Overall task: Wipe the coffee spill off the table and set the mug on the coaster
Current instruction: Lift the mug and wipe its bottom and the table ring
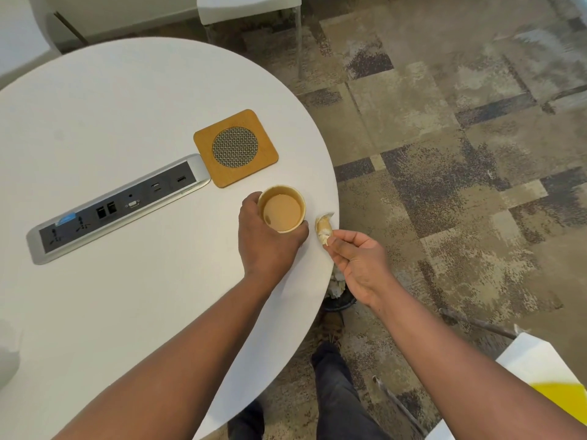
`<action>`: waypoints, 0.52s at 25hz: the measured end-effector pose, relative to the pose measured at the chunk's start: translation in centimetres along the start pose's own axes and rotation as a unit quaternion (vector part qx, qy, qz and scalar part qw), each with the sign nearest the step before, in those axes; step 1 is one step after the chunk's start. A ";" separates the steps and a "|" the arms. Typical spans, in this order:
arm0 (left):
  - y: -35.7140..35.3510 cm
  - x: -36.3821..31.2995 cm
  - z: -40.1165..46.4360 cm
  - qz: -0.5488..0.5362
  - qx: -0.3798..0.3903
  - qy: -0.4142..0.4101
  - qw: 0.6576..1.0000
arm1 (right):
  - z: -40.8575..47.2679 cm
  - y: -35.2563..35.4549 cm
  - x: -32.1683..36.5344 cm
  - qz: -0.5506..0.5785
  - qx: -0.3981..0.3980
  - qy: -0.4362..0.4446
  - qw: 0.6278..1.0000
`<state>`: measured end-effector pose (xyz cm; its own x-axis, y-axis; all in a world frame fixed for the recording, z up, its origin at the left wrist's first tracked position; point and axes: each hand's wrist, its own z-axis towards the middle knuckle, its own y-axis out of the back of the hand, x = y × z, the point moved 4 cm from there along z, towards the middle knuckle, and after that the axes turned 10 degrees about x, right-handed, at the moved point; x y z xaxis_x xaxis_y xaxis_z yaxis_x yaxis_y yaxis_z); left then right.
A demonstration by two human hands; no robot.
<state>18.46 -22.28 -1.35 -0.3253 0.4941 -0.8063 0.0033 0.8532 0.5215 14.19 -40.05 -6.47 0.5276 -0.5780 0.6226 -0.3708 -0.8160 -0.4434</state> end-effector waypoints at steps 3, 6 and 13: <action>2.3 -0.8 -0.7 -0.004 -0.002 -0.017 1.000 | 0.0 -0.7 0.2 0.011 0.020 -0.001 1.000; 5.8 -2.4 -1.7 -0.016 -0.005 -0.031 0.999 | -0.3 -2.3 0.6 0.034 0.047 -0.005 0.998; 12.6 -5.9 -4.3 -0.042 0.036 -0.060 0.997 | -0.9 -7.5 0.8 0.092 0.124 -0.013 0.988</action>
<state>16.37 -15.12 11.20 -0.2113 0.4332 -0.8762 0.0501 0.9001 0.4329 16.72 -34.44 -2.10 0.4890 -0.7135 0.5018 -0.2654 -0.6697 -0.6936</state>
